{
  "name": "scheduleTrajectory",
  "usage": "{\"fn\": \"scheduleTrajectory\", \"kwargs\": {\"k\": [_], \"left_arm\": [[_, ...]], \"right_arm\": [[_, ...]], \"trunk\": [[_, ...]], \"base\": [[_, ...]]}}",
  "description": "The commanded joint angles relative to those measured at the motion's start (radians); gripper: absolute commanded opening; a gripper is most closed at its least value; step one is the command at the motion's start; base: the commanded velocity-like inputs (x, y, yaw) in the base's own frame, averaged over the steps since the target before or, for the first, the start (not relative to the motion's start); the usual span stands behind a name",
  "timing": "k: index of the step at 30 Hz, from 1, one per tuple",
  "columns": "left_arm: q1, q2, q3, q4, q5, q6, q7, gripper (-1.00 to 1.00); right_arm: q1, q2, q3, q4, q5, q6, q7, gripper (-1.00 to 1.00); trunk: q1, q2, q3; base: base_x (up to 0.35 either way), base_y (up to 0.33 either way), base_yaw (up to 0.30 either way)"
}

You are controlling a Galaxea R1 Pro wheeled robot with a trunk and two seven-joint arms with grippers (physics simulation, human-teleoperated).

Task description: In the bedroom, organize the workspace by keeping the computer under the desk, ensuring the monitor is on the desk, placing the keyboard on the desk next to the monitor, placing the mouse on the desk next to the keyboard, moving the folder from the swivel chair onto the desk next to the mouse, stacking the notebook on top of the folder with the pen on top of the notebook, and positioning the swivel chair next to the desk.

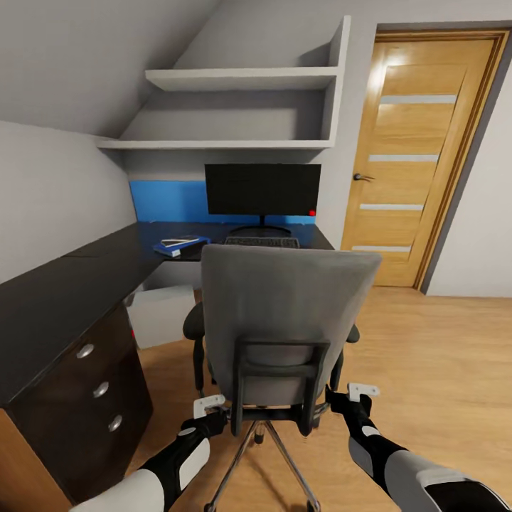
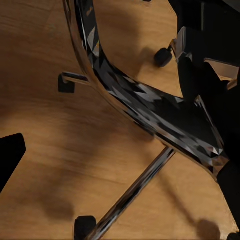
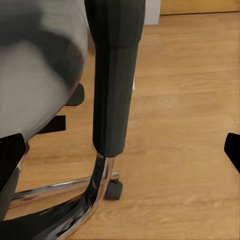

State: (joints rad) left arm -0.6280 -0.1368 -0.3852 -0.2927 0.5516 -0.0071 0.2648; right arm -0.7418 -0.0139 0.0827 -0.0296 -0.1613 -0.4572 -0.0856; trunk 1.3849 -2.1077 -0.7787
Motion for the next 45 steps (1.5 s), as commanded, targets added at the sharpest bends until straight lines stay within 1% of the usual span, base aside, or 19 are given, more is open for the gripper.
{"fn": "scheduleTrajectory", "kwargs": {"k": [1, 14, 26, 40, 45], "left_arm": [[-0.001, 0.0, -0.014, 0.0, 0.011, -0.001, 0.007, 1.0], [-0.001, 0.001, -0.014, 0.0, 0.011, -0.001, 0.007, 1.0], [-0.001, 0.002, -0.014, 0.0, 0.012, -0.001, 0.007, 1.0], [-0.001, 0.002, -0.014, 0.0, 0.011, -0.002, 0.007, 1.0], [-0.001, 0.002, -0.013, 0.0, 0.012, -0.002, 0.007, 1.0]], "right_arm": [[-0.001, 0.0, 0.02, 0.001, -0.003, -0.001, 0.0, 1.0], [-0.001, 0.0, 0.02, 0.001, -0.003, -0.001, -0.003, 1.0], [-0.001, 0.0, 0.02, 0.002, -0.003, -0.003, -0.003, 1.0], [-0.001, -0.001, 0.019, 0.001, -0.003, -0.003, -0.003, 1.0], [-0.001, -0.001, 0.019, 0.001, -0.003, -0.003, -0.003, 1.0]], "trunk": [[0.0, 0.0, -0.001], [0.0, 0.0, -0.001], [0.0, 0.0, -0.001], [0.0, 0.0, -0.001], [0.0, 0.0, -0.001]], "base": [[0.32, -0.127, 0.0], [0.321, -0.095, 0.0], [0.326, 0.064, 0.0], [0.327, 0.008, 0.0], [0.32, 0.126, 0.0]]}}
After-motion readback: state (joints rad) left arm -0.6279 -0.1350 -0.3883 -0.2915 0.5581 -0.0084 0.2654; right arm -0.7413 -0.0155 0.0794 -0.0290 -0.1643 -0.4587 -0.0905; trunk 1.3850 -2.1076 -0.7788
